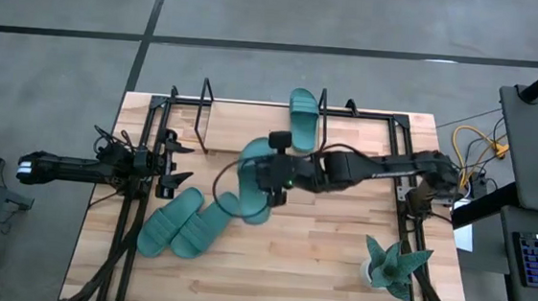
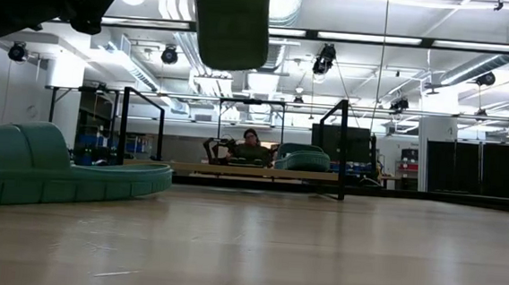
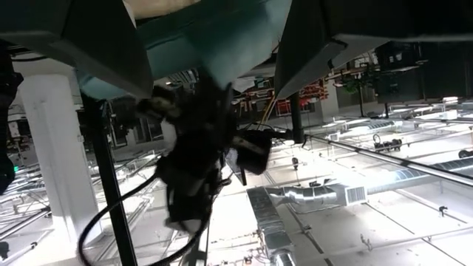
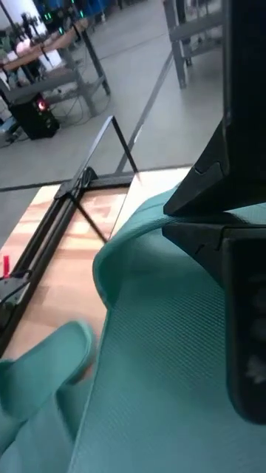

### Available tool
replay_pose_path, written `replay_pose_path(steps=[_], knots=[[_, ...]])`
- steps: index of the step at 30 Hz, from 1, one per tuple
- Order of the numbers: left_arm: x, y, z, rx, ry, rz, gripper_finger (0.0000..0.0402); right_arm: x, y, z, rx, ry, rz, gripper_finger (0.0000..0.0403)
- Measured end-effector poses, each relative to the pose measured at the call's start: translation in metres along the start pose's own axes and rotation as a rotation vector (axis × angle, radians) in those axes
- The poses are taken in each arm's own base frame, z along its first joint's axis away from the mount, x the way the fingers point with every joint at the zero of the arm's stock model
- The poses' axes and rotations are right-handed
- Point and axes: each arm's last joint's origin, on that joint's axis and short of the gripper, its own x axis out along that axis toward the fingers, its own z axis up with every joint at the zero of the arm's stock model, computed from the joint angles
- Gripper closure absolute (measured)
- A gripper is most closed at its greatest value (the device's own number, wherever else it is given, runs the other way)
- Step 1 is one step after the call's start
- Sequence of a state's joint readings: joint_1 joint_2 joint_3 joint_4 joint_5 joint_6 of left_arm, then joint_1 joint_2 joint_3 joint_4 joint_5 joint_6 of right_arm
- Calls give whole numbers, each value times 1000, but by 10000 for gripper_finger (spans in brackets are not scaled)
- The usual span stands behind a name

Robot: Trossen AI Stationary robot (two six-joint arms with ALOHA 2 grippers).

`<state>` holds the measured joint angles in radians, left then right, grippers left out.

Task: Pick and place slides into the shelf
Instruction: Put the blue slide on the shelf

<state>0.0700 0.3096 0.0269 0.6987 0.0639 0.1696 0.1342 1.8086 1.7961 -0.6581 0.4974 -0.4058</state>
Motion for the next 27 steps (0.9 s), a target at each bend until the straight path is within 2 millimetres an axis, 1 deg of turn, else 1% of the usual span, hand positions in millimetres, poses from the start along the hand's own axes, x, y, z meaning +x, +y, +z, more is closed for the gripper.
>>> replay_pose_path(steps=[4,10,12,15,18,21,27], knots=[[0,0,0,0,0,0,133,21,-21,-14,-13,-5,-17,392],[0,0,-1,0,4,0,133,53,-55,-50,-4,45,-12,392],[0,0,-1,0,5,-1,133,61,-66,-61,-18,32,4,392],[0,0,-1,0,4,0,133,70,-84,-73,-20,-15,18,392],[0,0,-1,0,4,0,133,77,-104,-88,-6,-6,-18,392],[0,0,-1,0,4,0,133,83,-123,-104,28,-25,-15,392],[0,0,-1,-1,9,-1,133,90,-155,-135,92,-7,-72,392]])
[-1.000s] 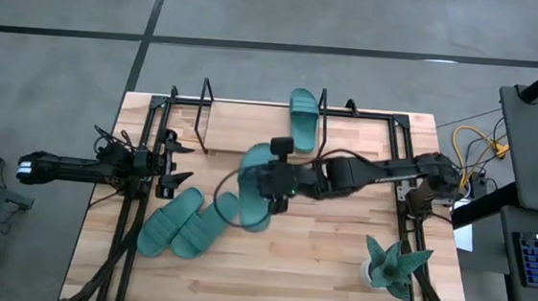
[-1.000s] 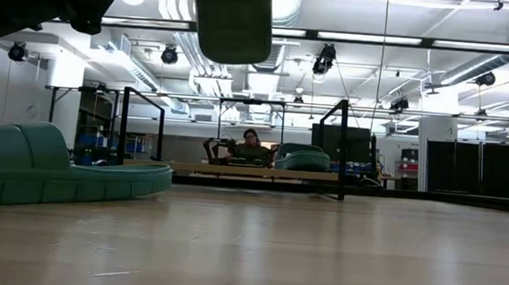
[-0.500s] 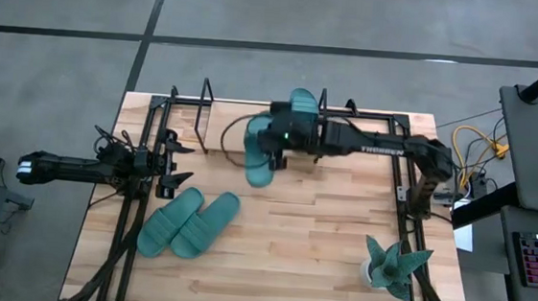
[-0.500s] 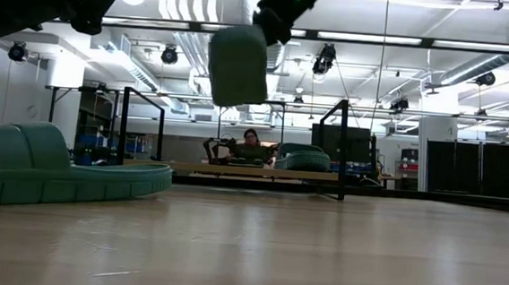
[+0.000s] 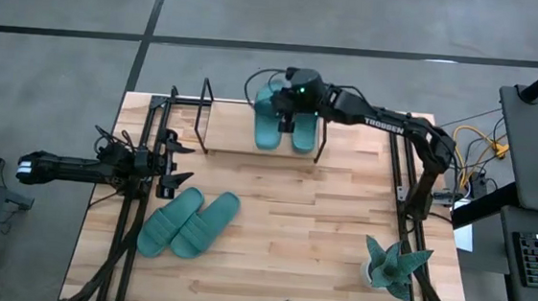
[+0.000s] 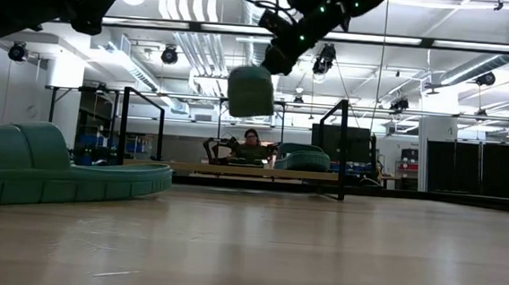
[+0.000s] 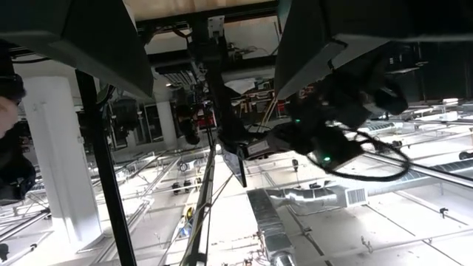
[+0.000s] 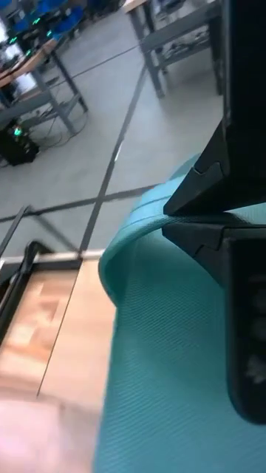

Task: Pick and place slides into the shelf
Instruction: Put the blue slide on the shelf

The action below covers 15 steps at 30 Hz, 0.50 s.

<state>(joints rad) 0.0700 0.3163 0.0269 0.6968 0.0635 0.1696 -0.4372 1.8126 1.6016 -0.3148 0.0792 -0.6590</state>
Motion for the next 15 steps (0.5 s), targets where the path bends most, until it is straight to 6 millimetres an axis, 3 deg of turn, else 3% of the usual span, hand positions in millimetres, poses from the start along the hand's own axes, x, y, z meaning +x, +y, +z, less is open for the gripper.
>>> replay_pose_path(steps=[6,15], knots=[[0,0,0,0,2,0,133,8,-19,-17,28,18,-44,392],[0,0,0,0,2,0,133,38,-20,-37,42,2,3,392]])
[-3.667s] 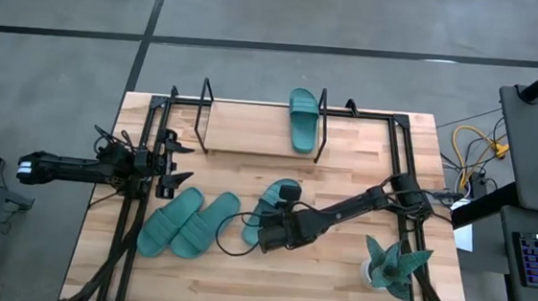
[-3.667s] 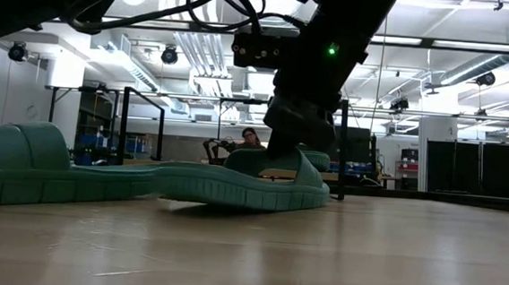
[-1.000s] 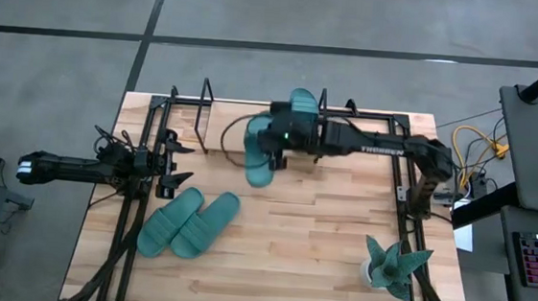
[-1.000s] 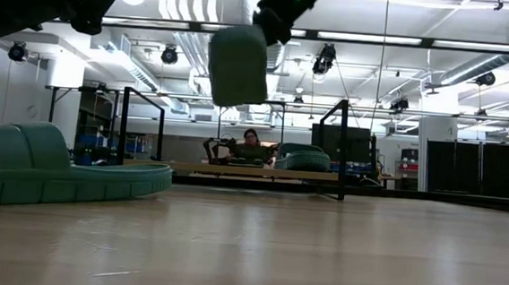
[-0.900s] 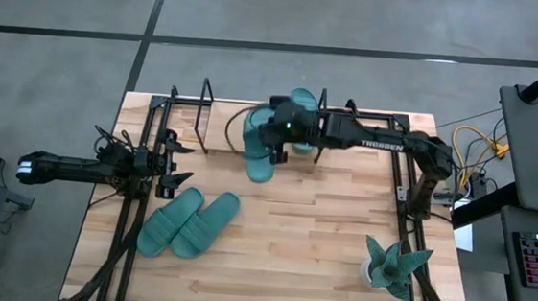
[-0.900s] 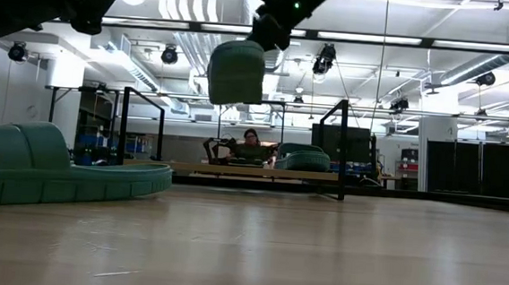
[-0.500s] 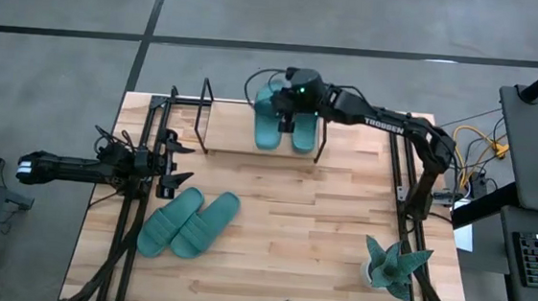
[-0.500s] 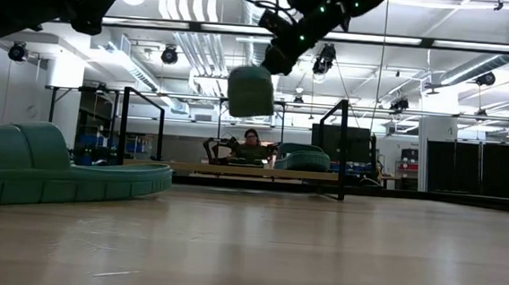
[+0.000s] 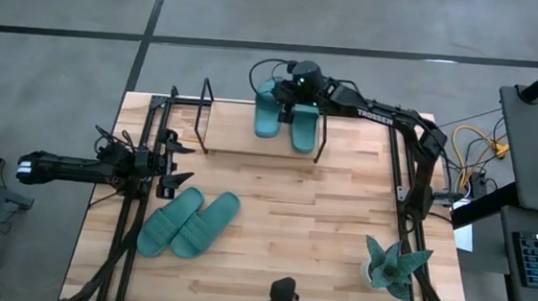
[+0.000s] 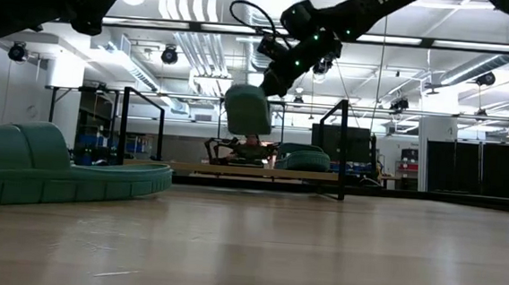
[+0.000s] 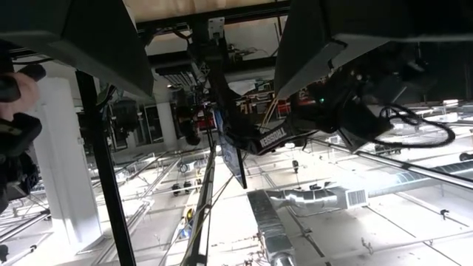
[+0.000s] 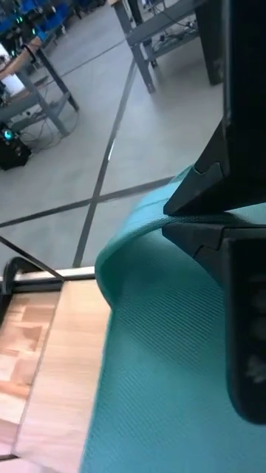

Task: Pick and place slides into the shelf
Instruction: Put the blue slide on the shelf

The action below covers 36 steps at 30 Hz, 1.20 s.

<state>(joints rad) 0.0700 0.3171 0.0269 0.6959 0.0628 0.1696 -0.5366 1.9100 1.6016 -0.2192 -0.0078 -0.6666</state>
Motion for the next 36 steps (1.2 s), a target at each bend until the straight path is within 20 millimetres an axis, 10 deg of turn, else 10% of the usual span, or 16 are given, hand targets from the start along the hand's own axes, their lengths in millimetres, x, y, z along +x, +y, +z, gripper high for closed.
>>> replay_pose_path(steps=[36], knots=[[0,0,0,0,4,0,133,32,1,-41,35,58,143,392]])
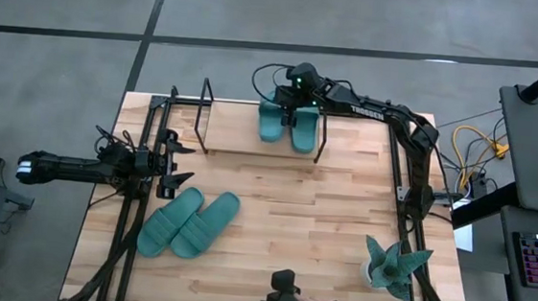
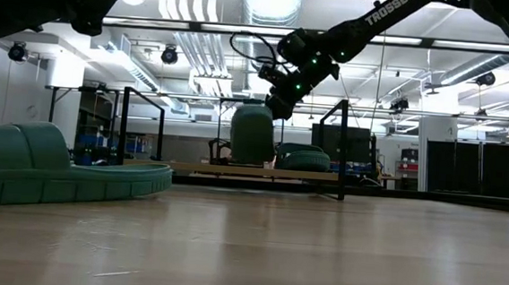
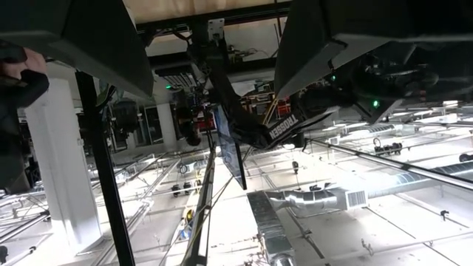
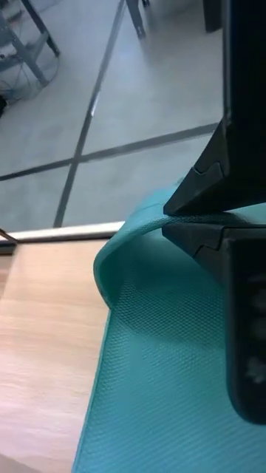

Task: Pick and place slides into the shelf
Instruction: Put the blue slide on the shelf

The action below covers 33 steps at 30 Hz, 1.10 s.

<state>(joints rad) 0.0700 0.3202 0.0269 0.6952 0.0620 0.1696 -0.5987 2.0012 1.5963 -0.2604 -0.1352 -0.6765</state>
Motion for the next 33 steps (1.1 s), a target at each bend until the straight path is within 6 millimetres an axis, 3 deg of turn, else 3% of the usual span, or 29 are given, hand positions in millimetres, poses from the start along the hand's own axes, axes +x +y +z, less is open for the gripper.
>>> replay_pose_path(steps=[4,18,33], knots=[[0,0,0,0,-1,0,133,10,3,-8,5,25,19,392],[0,0,0,1,1,8,133,12,3,-9,32,27,16,389],[0,0,0,0,1,8,133,11,8,-16,105,103,66,335]])
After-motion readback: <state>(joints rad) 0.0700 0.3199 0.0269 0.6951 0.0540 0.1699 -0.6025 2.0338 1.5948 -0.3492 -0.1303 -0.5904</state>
